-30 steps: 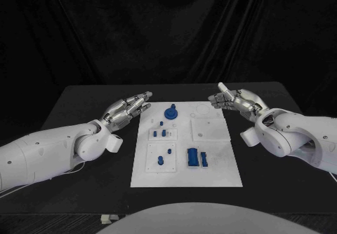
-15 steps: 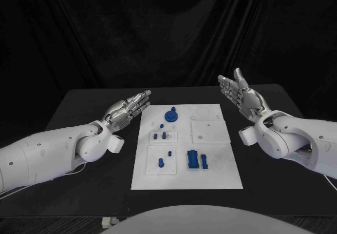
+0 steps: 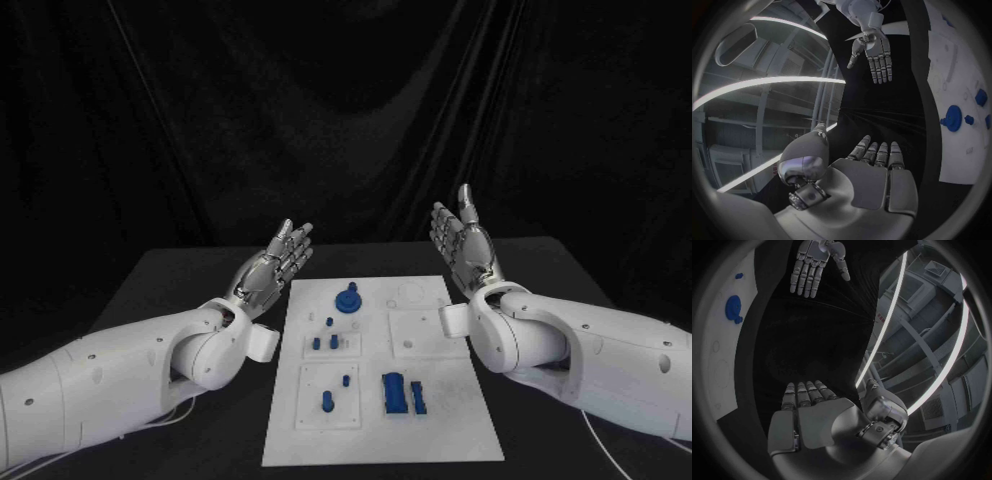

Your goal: Assemble the parts on the task board

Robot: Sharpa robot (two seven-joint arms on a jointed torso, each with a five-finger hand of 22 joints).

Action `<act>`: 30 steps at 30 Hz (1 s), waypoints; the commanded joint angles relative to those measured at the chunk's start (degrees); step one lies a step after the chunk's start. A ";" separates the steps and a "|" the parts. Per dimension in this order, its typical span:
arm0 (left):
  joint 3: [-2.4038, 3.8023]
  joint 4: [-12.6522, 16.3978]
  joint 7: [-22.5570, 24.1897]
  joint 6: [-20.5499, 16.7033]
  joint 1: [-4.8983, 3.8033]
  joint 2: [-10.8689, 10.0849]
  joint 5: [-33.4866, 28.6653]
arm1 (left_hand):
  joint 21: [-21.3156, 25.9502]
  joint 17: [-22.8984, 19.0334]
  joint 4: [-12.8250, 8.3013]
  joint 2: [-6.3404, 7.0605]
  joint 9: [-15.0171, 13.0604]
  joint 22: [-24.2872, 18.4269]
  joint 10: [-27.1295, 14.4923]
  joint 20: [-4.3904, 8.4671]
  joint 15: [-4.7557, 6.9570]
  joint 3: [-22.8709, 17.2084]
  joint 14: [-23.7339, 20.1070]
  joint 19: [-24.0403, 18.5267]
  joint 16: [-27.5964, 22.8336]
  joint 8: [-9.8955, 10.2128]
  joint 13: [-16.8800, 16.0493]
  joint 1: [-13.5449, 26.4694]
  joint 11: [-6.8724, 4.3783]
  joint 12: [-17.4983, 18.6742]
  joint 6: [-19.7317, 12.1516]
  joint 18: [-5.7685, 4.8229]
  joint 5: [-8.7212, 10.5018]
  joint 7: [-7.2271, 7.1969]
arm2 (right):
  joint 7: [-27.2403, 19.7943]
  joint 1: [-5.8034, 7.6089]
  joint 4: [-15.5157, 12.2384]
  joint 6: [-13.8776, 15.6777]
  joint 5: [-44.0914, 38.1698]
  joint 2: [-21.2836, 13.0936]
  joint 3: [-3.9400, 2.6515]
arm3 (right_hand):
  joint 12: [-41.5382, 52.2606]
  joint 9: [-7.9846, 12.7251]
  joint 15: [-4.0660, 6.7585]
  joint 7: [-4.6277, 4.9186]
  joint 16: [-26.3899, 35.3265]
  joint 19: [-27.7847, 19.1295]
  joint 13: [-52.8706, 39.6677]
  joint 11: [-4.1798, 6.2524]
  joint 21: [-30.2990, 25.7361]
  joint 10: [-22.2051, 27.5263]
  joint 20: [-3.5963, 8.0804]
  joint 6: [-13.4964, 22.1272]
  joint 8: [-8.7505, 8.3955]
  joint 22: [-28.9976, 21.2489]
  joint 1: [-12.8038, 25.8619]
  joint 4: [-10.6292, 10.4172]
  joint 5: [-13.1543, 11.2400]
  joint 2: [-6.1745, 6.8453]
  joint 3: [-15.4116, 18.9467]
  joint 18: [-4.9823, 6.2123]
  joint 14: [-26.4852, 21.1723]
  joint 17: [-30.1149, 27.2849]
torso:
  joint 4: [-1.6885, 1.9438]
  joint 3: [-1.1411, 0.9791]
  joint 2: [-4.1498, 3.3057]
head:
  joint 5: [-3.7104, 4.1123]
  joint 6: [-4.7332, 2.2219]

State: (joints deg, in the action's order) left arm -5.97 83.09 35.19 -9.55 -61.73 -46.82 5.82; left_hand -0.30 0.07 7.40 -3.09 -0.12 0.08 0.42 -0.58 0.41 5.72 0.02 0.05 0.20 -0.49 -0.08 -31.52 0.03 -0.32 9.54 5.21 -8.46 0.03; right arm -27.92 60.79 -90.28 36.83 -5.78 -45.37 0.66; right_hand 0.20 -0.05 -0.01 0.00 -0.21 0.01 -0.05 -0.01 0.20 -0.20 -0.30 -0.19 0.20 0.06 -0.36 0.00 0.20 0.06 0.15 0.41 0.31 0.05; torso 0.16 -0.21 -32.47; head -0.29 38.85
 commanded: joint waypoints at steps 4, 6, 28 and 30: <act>2.47 3.08 -2.95 -19.73 0.71 0.95 -3.52 | 0.30 -0.07 -3.18 3.09 0.12 -0.08 -0.42 0.58 -0.41 -5.72 -0.02 -0.05 -0.20 0.49 0.08 13.01 -0.03 0.32 -3.88 -5.21 3.50 -0.03 | -1.87 -0.63 0.33 7.29 5.78 0.68 -0.66 | -0.20 0.05 0.01 0.00 0.21 -0.01 0.05 0.01 -0.20 0.20 0.30 0.19 -0.20 -0.06 0.36 0.00 -0.20 -0.06 -0.15 -0.41 -0.31 -0.05 | -0.15 0.19 1.16 | 0.24 -3.84; 3.28 3.95 -3.52 -23.17 0.91 1.23 -4.05 | 0.30 -0.07 -7.40 3.09 0.12 -0.08 -0.42 0.58 -0.41 -5.72 -0.02 -0.05 -0.20 0.49 0.08 14.22 -0.03 0.32 -4.26 -5.21 3.81 -0.03 | -1.87 -0.63 0.33 7.29 5.78 0.68 -0.66 | -0.20 0.05 0.01 0.00 0.21 -0.01 0.05 0.01 -0.20 0.20 0.30 0.19 -0.20 -0.06 0.36 0.00 -0.20 -0.06 -0.15 -0.41 -0.31 -0.05 | -0.16 0.21 1.25 | 0.27 -4.26; 5.97 6.86 -5.39 -34.57 1.57 2.13 -5.82 | 0.30 -0.07 -7.40 3.09 0.12 -0.08 -0.42 0.58 -0.41 -5.72 -0.02 -0.05 -0.20 0.49 0.08 24.47 -0.03 0.32 -9.54 -5.21 8.46 -0.03 | -1.87 -0.63 0.33 7.29 5.78 0.68 -0.66 | -0.20 0.05 0.01 0.00 0.21 -0.01 0.05 0.01 -0.20 0.20 0.30 0.19 -0.20 -0.06 0.36 0.00 -0.20 -0.06 -0.15 -0.41 -0.31 -0.05 | -0.16 0.21 1.29 | 0.29 -4.47; 5.97 6.86 -5.39 -34.57 1.57 2.13 -5.82 | 0.30 -0.07 -7.40 3.09 0.12 -0.08 -0.42 0.58 -0.41 -5.72 -0.02 -0.05 -0.20 0.49 0.08 24.86 -0.03 0.32 -9.54 -5.21 8.46 -0.03 | -1.87 -0.63 0.33 7.29 5.78 0.68 -0.66 | -0.20 0.05 0.01 0.00 0.21 -0.01 0.05 0.01 -0.20 0.20 0.30 0.19 -0.20 -0.06 0.36 0.00 -0.20 -0.06 -0.15 -0.41 -0.31 -0.05 | -0.16 0.21 1.29 | 0.29 -4.47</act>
State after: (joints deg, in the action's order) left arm -0.08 89.82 29.45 -42.79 -60.24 -44.77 0.20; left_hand -0.32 0.05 0.29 0.03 -0.09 0.10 0.42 -0.39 0.40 0.03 0.02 -0.15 0.20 -0.27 -0.09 -7.55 0.03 -0.35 0.36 0.77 -0.20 0.02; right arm -29.29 60.27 -89.95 43.24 0.00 -44.66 0.07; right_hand 0.22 -0.09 -0.01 0.00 -0.21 0.02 -0.06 -0.01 0.21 -0.20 -0.30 -0.20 0.20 0.08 -0.37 0.00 0.21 0.06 0.15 0.43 0.31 0.07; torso 0.00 0.01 -31.18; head 0.02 34.37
